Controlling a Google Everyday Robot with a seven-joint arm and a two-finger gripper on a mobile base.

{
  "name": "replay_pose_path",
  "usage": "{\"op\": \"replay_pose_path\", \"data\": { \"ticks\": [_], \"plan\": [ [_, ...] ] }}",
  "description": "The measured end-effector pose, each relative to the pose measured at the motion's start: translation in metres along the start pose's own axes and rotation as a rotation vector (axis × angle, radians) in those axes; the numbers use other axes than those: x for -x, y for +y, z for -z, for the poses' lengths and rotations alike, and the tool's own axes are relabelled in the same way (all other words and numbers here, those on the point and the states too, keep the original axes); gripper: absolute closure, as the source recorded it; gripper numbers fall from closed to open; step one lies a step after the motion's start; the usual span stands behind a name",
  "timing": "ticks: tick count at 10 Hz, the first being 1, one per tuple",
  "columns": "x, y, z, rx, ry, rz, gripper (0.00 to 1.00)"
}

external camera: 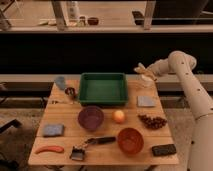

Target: Place banana in paper cup

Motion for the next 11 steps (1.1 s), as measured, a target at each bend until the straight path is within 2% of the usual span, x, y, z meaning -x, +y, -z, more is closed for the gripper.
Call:
{"op": "replay_pose_path", "data": {
  "ticks": [3, 6, 11],
  "plan": [
    [-0.009, -0.003, -0.011, -0.015, -0.021, 0.026, 0.97],
    [-0.004, -0.008, -0.024, -0.020, -0.035, 0.044, 0.97],
    [-0.007, -0.019, -0.026, -0.029, -0.015, 0.053, 0.97]
  ]
}}
